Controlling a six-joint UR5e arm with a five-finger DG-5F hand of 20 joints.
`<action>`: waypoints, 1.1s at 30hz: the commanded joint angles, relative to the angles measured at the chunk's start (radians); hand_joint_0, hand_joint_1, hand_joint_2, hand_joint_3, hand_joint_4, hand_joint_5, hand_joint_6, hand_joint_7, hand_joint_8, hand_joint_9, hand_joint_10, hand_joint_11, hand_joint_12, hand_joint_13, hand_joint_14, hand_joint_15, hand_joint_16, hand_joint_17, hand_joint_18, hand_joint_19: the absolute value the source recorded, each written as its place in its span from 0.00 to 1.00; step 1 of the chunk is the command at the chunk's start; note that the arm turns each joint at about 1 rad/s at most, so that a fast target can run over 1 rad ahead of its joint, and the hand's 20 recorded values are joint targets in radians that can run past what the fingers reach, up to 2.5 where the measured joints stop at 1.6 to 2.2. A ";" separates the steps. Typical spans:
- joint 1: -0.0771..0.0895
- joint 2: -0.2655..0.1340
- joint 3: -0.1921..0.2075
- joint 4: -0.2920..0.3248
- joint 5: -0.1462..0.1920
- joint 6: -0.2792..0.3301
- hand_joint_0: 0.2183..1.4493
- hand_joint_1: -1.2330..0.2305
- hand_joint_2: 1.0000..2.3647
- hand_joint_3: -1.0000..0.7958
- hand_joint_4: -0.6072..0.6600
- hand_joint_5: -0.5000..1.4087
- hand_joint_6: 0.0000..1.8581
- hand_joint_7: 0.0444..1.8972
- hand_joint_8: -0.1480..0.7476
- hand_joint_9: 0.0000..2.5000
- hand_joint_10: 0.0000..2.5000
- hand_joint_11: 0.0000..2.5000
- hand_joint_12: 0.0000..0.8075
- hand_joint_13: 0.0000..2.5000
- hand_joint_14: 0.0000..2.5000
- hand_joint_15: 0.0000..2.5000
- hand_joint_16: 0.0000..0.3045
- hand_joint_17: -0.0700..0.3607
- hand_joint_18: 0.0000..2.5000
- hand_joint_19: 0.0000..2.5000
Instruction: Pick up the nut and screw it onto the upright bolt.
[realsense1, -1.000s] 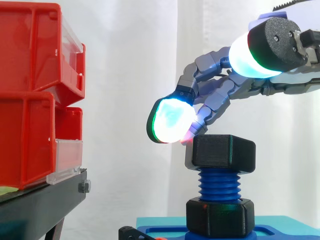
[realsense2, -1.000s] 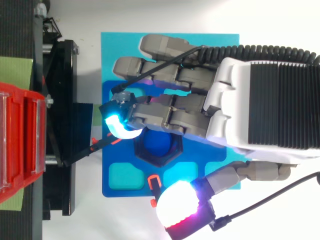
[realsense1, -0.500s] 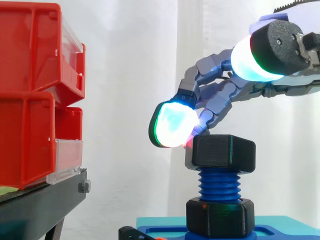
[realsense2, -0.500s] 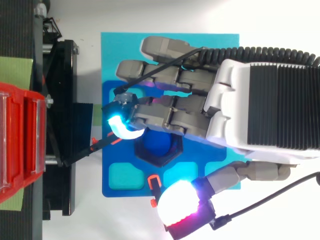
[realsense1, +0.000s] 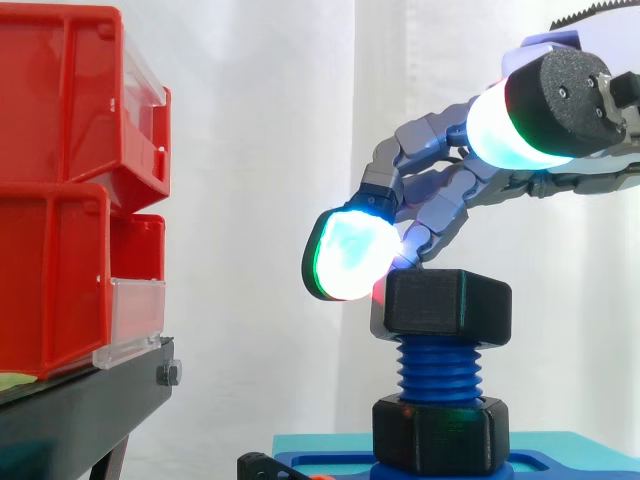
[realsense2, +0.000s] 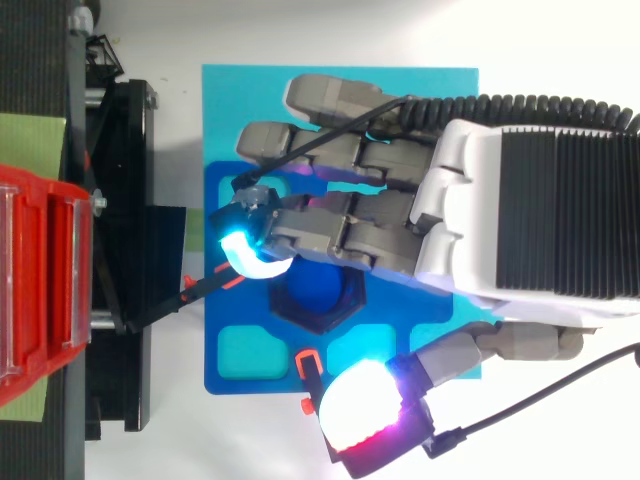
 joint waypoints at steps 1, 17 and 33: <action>-0.005 0.001 0.000 -0.001 0.000 0.000 0.24 0.66 0.00 0.28 0.68 0.21 0.27 0.51 0.45 0.24 0.00 0.00 0.32 0.09 0.00 0.00 0.09 0.31 0.00 0.00; -0.039 0.001 0.001 -0.033 -0.003 -0.012 0.25 0.66 0.00 0.28 0.64 0.25 0.27 0.64 0.46 0.27 0.00 0.00 0.32 0.10 0.00 0.00 0.10 0.32 0.00 0.00; -0.057 0.001 0.001 -0.036 -0.025 -0.018 0.24 0.66 0.00 0.28 0.64 0.24 0.27 0.57 0.42 0.29 0.00 0.00 0.33 0.08 0.00 0.00 0.10 0.31 0.00 0.00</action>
